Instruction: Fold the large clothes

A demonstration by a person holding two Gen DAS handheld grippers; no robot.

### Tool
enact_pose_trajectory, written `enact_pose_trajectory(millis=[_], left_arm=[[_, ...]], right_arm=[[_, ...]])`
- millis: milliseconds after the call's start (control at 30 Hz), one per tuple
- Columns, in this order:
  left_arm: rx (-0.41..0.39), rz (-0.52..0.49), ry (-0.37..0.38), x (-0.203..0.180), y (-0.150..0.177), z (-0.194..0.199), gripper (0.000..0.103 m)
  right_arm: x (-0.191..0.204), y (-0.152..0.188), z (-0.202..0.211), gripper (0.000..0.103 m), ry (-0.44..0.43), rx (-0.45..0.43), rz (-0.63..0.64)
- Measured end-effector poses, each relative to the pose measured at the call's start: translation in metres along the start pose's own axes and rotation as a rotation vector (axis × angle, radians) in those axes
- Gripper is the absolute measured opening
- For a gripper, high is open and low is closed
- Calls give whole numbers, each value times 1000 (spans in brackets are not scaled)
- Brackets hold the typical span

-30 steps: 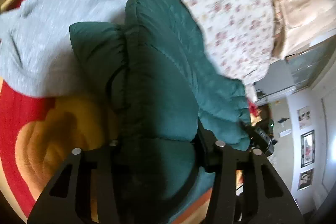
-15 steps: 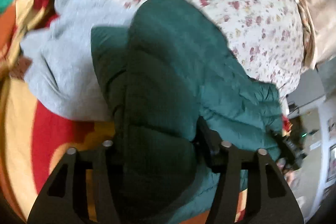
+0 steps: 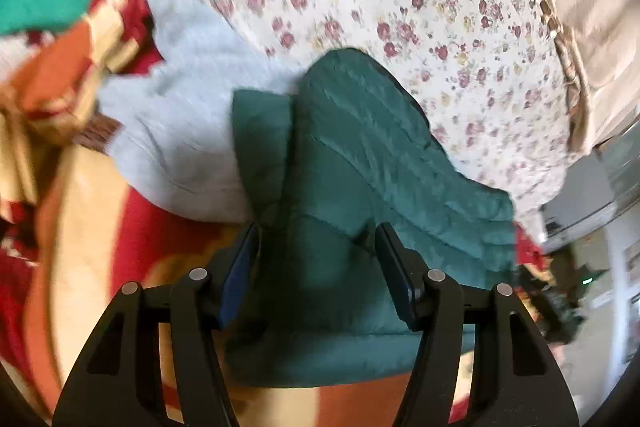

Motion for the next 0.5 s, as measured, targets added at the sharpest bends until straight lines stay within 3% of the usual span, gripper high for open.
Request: enact_pose_trajectory(millis=[100,200,333,500], left_arm=[[58,-89,-49,-1,15,-3,41],[92,-121,-99,9,30,-10,41],[111,-109,-80,19,36,-10,41],[88,-76,-49,17,31,-1,41]], right_arm=[[7,3,-9,70,-5,2,47],[2,15,-33,70,22,54,74],[-6,29,-66,73,68,113,126],[-6,19,-53,74,134,82,183]])
Point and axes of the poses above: each gripper's, at about its wrist camera, not at the fingertips, and z roughly against the way its jaws point, x to its left, y to its underside, the point moved 5 cm from there along -z, roughly the way its jaws point, and after that the axes turned 12 degrees about -x, right-handed, at the moved point
